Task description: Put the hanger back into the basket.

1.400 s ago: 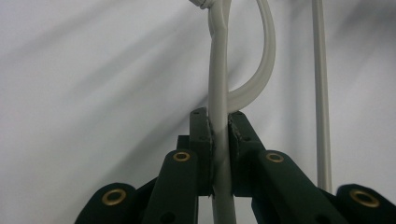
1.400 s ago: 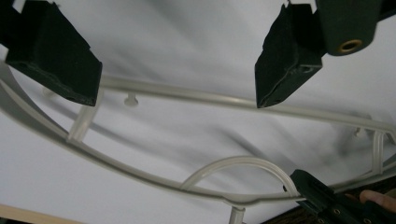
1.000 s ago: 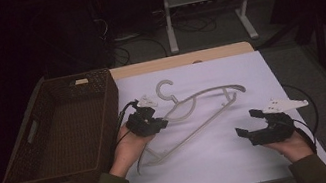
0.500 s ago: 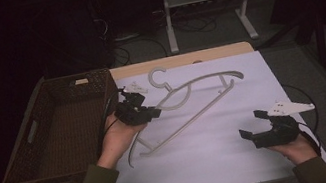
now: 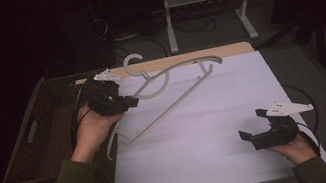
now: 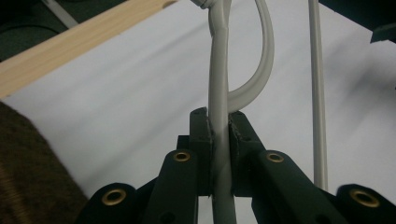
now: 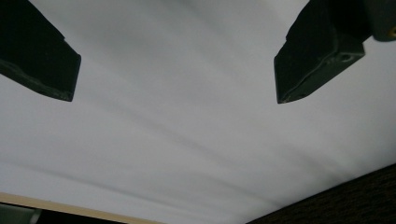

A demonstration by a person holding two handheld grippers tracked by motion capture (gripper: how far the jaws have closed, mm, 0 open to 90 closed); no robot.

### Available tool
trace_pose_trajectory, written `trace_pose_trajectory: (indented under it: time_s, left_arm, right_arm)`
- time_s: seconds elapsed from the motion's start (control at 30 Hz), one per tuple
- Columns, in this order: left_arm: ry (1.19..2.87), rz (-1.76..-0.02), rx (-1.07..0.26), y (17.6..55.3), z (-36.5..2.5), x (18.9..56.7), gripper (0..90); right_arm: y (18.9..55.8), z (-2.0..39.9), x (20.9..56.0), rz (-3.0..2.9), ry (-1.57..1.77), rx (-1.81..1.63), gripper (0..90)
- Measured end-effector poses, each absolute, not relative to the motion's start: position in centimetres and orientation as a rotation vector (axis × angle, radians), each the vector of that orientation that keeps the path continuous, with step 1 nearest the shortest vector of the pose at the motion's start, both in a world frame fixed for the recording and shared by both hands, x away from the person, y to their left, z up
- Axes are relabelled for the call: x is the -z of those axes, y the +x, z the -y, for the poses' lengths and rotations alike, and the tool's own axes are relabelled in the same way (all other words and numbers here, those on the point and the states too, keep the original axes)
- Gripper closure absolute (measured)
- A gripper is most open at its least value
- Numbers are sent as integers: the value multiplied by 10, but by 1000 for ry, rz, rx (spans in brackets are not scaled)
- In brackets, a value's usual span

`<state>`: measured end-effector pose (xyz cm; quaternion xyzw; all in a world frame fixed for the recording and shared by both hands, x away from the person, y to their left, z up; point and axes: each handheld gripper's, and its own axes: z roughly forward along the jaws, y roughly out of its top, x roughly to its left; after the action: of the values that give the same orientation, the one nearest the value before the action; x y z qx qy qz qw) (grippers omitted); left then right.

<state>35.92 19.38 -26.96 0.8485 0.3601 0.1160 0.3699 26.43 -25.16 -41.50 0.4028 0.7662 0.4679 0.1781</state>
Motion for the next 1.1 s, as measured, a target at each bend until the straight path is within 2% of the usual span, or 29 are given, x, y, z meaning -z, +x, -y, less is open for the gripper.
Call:
trace_pose_trajectory:
  time_s: [0.33,1.1]
  left_arm:
    - [2140,-981,-362,360,-241,254,826]
    - [2064,-1161,-488,350,-353,248,826]
  right_arm:
    - [265,252,416,-2170,1145,-1311,1]
    - [265,251,417,-2166,1156,-1302,1]
